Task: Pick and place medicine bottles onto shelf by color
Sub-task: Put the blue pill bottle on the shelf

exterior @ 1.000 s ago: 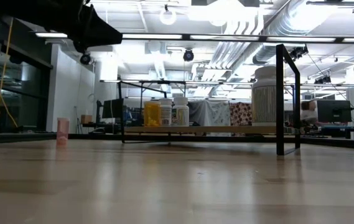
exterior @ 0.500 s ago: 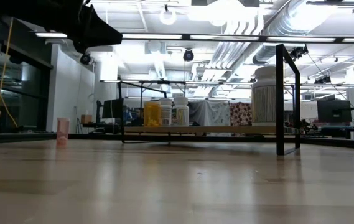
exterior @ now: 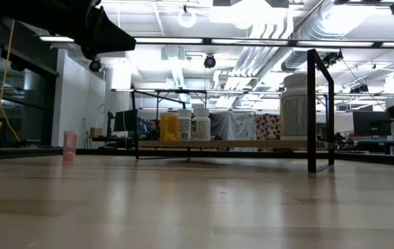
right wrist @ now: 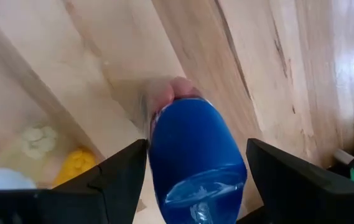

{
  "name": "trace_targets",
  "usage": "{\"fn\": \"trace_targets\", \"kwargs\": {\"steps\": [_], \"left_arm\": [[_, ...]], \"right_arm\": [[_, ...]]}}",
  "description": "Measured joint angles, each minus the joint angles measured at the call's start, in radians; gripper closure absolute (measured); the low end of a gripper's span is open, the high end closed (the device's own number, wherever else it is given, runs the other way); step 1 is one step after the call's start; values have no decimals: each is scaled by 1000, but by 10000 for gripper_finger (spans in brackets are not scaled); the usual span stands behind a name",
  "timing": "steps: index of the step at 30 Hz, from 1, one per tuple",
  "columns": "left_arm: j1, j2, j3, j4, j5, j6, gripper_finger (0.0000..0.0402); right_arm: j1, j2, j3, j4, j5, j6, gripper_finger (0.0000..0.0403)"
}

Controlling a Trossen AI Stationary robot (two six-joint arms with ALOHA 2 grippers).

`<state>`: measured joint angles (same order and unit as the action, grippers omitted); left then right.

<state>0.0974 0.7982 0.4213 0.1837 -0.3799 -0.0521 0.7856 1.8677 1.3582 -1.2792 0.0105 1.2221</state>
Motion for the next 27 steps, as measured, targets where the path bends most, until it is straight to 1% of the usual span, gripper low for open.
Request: {"fn": "trace_targets", "kwargs": {"steps": [3, 5, 13, 17, 21, 24, 25, 27], "left_arm": [[0, 0, 0, -2, 2, 0, 302], [0, 0, 0, -2, 2, 0, 302], [0, 0, 0, -3, 2, 2, 302], [0, 0, 0, -3, 2, 3, 302], [0, 0, 0, -3, 2, 3, 302], [0, 0, 0, -3, 2, 4, 302], [0, 0, 0, -3, 2, 6, 302], [0, 0, 0, -2, 2, 15, 302]], "right_arm": [[0, 5, 0, 1, 0, -3, 140], [0, 5, 0, 1, 0, -9, 150], [0, 5, 0, 0, 14, -15, 235], [0, 5, 0, 1, 16, -36, 236], [0, 5, 4, -6, 8, -99, 221], [-15, -16, 28, -22, 8, -123, 227], [-22, -30, 41, -20, 16, -127, 231], [-46, -56, 73, 5, 73, -152, 236]]}}
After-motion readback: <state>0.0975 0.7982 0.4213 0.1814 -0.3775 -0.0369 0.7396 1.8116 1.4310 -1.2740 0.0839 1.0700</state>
